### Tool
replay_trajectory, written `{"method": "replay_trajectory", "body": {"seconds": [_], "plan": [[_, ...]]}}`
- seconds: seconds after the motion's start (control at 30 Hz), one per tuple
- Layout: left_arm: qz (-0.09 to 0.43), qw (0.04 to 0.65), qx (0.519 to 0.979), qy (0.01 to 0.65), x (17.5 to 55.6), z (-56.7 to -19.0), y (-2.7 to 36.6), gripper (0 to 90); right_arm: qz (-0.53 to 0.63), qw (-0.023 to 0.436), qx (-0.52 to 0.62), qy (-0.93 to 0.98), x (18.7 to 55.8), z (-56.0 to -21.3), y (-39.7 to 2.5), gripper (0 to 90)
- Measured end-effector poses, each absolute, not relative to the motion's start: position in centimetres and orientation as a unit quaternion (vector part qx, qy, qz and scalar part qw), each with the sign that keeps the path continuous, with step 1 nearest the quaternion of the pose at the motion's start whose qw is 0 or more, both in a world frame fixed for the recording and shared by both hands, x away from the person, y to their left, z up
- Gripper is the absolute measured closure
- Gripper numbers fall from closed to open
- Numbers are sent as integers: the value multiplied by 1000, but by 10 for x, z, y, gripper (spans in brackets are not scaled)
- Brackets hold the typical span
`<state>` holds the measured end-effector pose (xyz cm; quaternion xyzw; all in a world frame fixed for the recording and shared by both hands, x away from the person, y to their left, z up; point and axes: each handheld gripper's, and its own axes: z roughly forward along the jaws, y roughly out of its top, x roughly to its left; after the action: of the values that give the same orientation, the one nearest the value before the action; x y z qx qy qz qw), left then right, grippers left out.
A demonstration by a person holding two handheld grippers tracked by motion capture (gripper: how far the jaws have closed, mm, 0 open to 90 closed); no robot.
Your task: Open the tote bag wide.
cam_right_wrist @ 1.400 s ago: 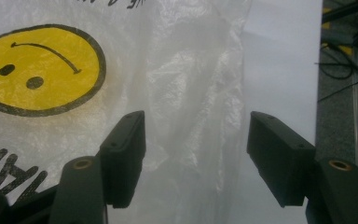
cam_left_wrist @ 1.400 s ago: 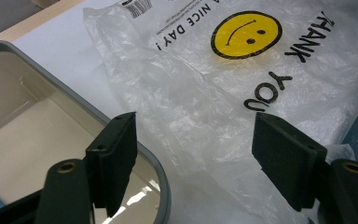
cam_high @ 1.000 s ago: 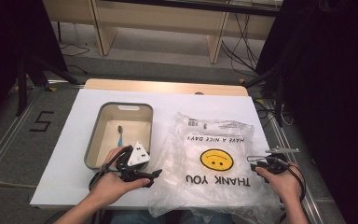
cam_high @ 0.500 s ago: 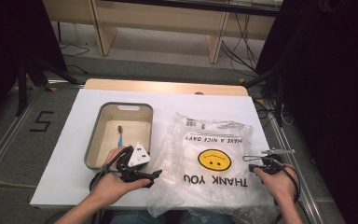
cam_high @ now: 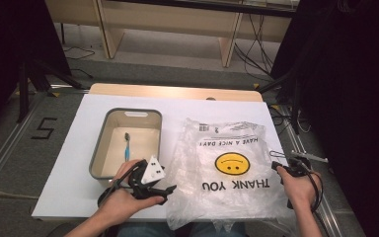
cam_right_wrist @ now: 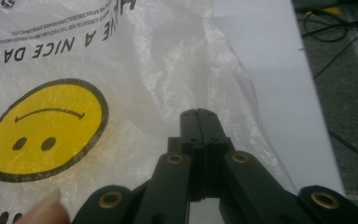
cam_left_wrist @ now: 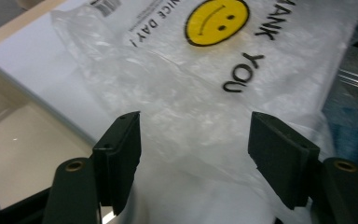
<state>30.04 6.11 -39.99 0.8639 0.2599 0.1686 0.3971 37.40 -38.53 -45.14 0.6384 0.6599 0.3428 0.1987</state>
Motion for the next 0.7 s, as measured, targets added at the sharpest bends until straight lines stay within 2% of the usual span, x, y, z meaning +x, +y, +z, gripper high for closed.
{"method": "replay_trajectory", "body": {"seconds": [0.17,0.2,0.4,0.57,0.6,0.7], "plan": [[145,367,889,234,289,-412,41,343,337,217,655,641,371,-451,-391,900],[144,339,900,232,288,-422,32,339,335,220,657,639,370,-451,-393,900],[140,279,916,252,294,-448,18,325,329,226,660,636,368,-452,-393,900],[129,265,922,251,299,-457,12,348,325,224,657,643,369,-453,-389,900],[111,259,925,255,302,-461,9,350,322,220,658,644,369,-454,-387,900],[111,245,930,250,305,-465,7,428,320,218,654,650,369,-455,-386,900]]}}
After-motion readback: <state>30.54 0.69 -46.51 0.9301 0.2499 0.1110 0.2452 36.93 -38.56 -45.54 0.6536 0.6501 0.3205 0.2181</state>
